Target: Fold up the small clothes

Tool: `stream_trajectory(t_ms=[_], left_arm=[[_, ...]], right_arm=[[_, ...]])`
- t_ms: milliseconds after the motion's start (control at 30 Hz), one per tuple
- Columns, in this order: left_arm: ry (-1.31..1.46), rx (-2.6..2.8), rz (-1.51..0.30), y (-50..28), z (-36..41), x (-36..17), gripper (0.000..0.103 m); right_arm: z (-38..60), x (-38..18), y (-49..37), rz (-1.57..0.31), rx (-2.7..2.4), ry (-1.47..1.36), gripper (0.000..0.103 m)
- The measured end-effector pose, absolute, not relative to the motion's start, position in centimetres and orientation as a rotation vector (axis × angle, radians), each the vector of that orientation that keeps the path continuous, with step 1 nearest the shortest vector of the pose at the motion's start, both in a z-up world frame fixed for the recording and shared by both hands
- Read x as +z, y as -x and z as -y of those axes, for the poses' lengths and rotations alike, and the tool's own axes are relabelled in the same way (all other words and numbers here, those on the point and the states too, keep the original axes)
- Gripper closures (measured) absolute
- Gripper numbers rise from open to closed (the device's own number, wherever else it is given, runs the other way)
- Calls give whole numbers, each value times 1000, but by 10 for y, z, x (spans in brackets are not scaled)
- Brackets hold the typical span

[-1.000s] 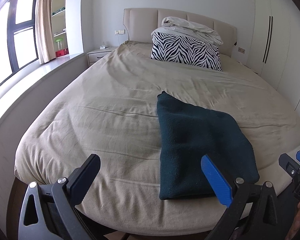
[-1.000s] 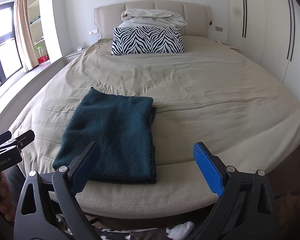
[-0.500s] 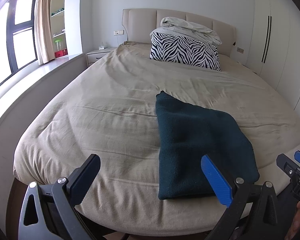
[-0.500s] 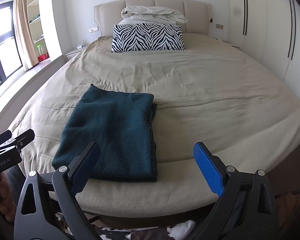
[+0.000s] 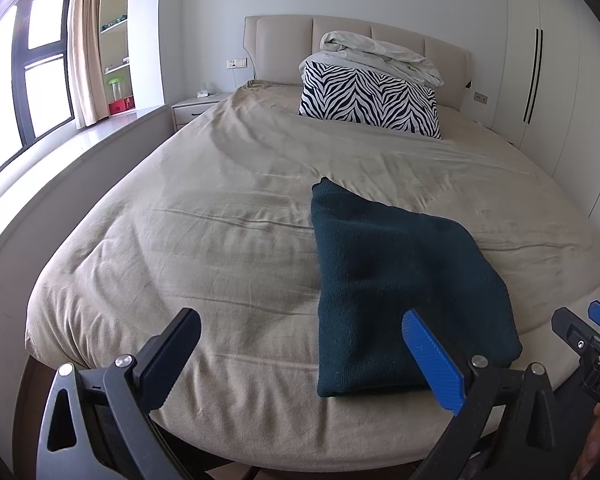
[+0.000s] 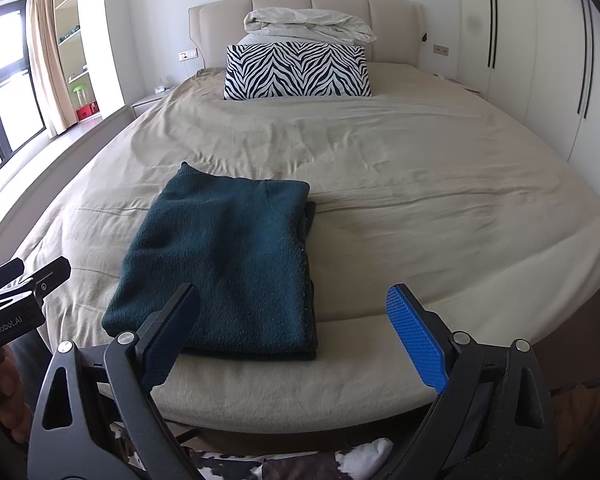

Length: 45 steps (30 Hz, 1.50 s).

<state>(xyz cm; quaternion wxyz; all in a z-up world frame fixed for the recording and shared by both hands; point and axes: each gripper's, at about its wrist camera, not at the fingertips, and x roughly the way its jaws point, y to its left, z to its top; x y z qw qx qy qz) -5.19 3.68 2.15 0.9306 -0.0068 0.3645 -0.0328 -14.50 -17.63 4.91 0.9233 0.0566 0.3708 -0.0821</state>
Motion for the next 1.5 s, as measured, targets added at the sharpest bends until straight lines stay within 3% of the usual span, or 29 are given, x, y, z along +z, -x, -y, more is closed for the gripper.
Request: stream_trajectory(t_ms=[1500], left_arm=[[1, -72, -761, 49, -39, 9, 0]], right_arm=[[176, 39, 144, -784, -162, -116, 8]])
